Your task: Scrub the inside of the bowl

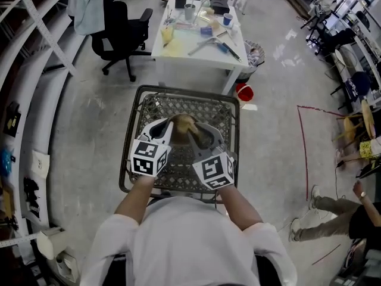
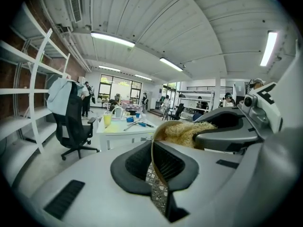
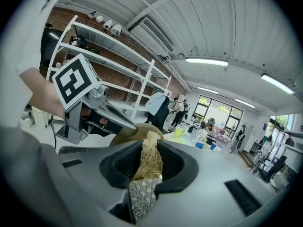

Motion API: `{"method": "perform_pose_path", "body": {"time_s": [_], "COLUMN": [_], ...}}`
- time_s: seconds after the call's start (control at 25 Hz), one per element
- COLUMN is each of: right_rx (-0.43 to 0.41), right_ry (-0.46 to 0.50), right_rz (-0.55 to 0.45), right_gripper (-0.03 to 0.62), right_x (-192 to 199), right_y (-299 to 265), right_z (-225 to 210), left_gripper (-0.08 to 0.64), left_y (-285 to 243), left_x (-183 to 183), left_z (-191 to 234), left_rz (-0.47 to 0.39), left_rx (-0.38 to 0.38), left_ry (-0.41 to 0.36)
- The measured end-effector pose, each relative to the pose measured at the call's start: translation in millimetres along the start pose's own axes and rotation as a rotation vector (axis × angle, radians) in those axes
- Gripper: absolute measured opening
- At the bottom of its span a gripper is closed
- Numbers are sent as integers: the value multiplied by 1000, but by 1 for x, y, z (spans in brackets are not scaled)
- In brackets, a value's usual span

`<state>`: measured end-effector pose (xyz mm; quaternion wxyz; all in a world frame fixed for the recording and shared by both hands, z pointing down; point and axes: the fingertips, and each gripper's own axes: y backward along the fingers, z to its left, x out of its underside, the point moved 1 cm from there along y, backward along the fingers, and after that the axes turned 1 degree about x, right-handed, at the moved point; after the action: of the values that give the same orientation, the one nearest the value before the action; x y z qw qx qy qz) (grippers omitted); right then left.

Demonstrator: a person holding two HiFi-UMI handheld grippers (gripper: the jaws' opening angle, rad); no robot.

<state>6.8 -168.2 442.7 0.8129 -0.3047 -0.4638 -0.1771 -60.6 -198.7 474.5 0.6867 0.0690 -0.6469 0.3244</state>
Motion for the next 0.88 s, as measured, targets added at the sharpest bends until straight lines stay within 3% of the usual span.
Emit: {"method": "perform_pose_path", "body": {"time_s": [0.36,0.64,0.88], "right_rx": [-50,-102,-31], "right_ry": [-50,-28,13], "right_rz": [40,20,15], "right_gripper": [100,100,100], "right_x": [12,4,-3], "right_y": [9,-5,-11], "right_z": [21,36,13], "left_gripper": [41,41,41], "left_y": [-2,-3,0], "left_x": [-9,0,6], "left_z": [14,7,5], "left_rz": [-8,9,15], "left_rx": [-16,0,7], "left_ry": [3,3,13]}}
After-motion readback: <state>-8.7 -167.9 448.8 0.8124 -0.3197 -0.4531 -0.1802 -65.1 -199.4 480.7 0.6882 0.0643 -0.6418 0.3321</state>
